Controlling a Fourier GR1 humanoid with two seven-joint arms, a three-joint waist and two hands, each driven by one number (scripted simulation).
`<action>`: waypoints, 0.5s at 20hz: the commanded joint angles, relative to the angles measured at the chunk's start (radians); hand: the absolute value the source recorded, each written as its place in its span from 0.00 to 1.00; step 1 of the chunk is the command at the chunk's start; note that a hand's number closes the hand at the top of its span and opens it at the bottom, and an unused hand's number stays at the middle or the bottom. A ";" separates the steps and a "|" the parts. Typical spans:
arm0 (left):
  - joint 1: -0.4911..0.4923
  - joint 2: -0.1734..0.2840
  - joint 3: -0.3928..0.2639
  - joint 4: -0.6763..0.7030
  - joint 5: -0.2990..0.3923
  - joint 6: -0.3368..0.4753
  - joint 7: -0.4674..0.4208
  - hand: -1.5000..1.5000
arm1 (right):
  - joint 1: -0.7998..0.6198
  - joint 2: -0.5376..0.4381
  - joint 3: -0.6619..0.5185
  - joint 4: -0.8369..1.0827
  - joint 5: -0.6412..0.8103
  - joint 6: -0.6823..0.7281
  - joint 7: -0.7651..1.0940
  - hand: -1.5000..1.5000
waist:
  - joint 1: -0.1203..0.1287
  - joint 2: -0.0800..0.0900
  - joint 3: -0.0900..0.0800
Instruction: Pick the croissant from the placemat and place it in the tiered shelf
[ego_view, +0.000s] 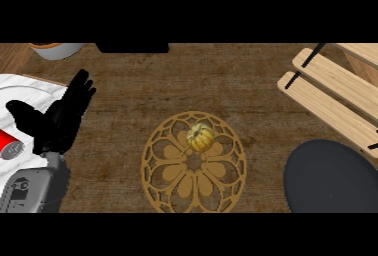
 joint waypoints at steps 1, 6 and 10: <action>-0.028 0.016 0.038 0.051 0.023 -0.026 -0.010 0.50 | -0.053 0.027 0.006 0.113 0.065 0.007 -0.112 1.00 | -0.002 0.000 0.000; -0.018 0.045 0.049 -0.010 0.055 -0.069 0.042 0.50 | -0.157 -0.017 0.027 0.327 0.132 0.043 -0.198 1.00 | 0.006 0.001 0.000; -0.030 -0.011 0.010 0.018 0.004 -0.013 0.008 0.50 | -0.254 0.023 0.035 0.419 0.174 -0.094 -0.067 0.00 | 0.015 0.004 0.000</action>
